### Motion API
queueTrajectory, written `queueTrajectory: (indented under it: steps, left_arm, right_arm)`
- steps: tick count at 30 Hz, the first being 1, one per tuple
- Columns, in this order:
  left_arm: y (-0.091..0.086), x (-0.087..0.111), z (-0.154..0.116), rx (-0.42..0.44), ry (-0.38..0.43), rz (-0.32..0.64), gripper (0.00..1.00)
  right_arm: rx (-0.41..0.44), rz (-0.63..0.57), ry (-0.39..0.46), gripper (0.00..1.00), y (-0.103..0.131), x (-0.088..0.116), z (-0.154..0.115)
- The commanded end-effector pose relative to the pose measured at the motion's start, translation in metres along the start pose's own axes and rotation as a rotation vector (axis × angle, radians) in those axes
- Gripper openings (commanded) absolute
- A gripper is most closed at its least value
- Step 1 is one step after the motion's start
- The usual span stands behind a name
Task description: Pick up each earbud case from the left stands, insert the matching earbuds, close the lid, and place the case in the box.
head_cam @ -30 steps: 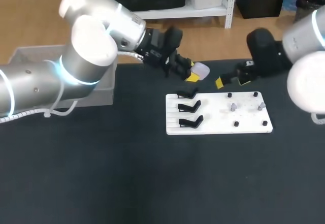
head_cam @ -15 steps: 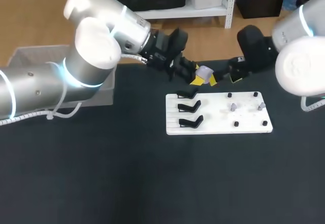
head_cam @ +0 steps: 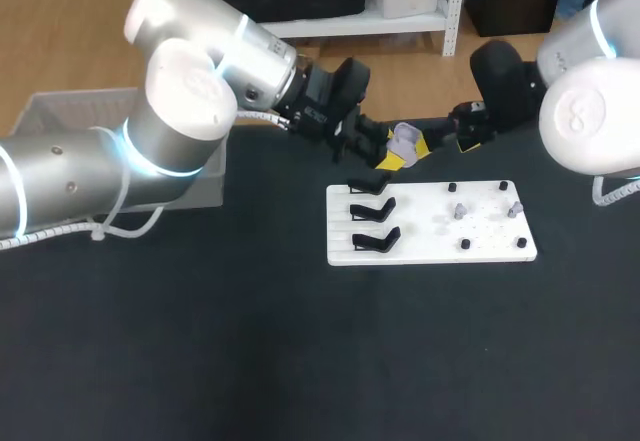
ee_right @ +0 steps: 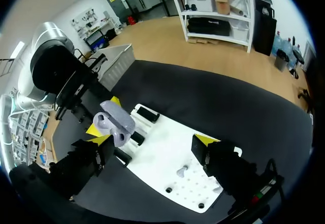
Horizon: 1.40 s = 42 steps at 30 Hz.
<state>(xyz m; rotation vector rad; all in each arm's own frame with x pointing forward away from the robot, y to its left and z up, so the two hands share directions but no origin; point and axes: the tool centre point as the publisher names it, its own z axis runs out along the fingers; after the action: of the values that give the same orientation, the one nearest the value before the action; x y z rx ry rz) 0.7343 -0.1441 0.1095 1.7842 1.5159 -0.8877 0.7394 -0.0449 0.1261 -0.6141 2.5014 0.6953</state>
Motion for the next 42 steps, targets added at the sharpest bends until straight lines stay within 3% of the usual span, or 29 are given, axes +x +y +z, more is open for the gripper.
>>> queueTrajectory:
  steps: [1,6,11,20,23,35,38,42]
  left_arm:
    - [-0.005,0.001,-0.002,-0.016,-0.016,0.005,0.00]
    - [-0.005,0.001,-0.007,-0.067,-0.090,0.006,0.00]
    - [-0.004,-0.008,-0.016,-0.117,-0.188,0.014,0.00]
    - [-0.003,-0.023,-0.027,-0.136,-0.364,0.016,0.00]
    - [-0.004,-0.024,-0.028,-0.135,-0.390,0.013,0.00]
    - [-0.004,-0.024,-0.028,-0.135,-0.390,0.013,0.00]
    - [-0.009,-0.022,-0.032,-0.147,-0.490,-0.094,0.00]
    - [-0.019,-0.028,-0.034,-0.162,-0.577,-0.132,0.00]
  right_arm:
    - [0.014,0.001,-0.010,1.00,-0.002,-0.001,-0.007]
    - [0.063,-0.008,-0.029,1.00,-0.012,-0.001,-0.025]
    - [0.156,-0.064,0.013,1.00,-0.024,0.007,-0.044]
    - [0.329,-0.113,0.116,1.00,-0.037,0.040,-0.069]
    - [0.429,-0.125,0.162,1.00,-0.036,0.050,-0.074]
    - [0.429,-0.125,0.162,1.00,-0.036,0.050,-0.074]
    - [0.429,-0.125,0.162,1.00,-0.036,0.050,-0.074]
    - [0.433,-0.095,0.173,1.00,-0.040,0.056,-0.075]
